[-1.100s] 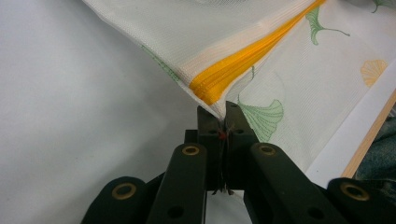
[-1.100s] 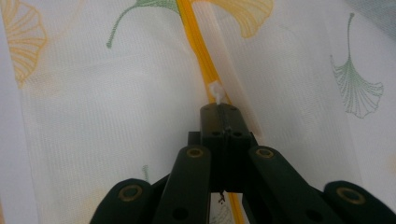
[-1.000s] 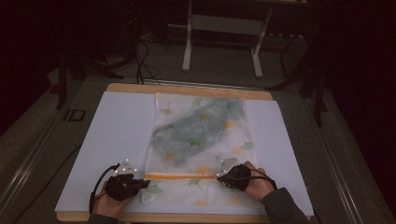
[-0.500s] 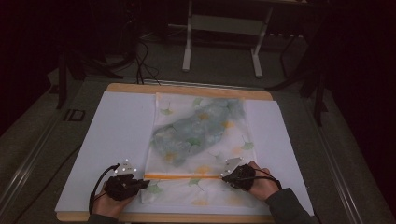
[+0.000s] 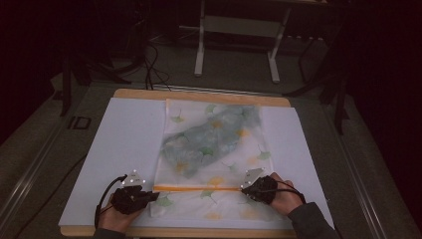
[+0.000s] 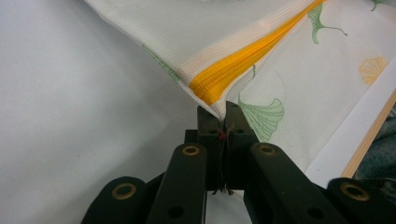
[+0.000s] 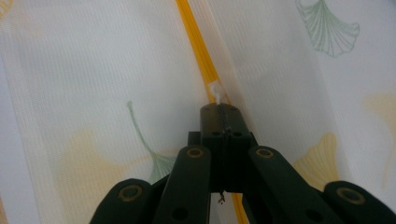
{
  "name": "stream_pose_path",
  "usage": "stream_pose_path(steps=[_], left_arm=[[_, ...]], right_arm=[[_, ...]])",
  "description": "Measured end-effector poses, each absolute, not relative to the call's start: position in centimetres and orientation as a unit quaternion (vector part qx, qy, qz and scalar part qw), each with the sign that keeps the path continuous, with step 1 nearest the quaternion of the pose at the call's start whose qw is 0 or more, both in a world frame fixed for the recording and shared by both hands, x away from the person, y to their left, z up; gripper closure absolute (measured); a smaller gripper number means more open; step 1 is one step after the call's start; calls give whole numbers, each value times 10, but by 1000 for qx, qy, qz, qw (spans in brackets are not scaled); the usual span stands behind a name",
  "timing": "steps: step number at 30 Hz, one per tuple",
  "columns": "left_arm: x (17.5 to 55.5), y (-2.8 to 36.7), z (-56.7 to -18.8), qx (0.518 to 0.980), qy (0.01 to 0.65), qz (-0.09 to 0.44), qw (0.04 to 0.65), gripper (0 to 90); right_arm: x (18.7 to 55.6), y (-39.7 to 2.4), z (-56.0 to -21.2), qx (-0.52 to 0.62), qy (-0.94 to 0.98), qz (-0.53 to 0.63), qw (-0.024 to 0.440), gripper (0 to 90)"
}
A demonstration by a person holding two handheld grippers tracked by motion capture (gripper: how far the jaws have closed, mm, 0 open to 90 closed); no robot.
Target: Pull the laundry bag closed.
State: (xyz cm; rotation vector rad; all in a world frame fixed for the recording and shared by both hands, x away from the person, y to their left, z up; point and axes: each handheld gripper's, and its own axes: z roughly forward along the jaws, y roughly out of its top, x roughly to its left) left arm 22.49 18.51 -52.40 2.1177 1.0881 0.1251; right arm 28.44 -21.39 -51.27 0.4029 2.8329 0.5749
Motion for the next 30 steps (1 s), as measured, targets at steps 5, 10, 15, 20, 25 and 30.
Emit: stream_pose_path(steps=[5, 10, 15, 20, 25, 30], left_arm=[[225, 185, -524, 825, 425, 47, 369, 881], [225, 186, -525, 825, 425, 47, 369, 881], [225, 186, -525, 825, 426, 46, 369, 881], [225, 186, -525, 825, 426, 46, 368, 881], [225, 187, -526, 825, 426, 45, 368, 881], [225, 187, -526, 827, 425, 45, 365, 881]], right_arm=[[284, -220, -512, 142, 964, 193, 113, 900], [283, -225, -512, 147, 964, 191, 112, 900], [281, -233, -511, 156, 963, 191, 110, 900], [278, -243, -512, 167, 961, 195, 107, 900], [277, -255, -510, 177, 960, 188, 109, 900], [275, -271, -509, 190, 958, 181, 111, 900]])
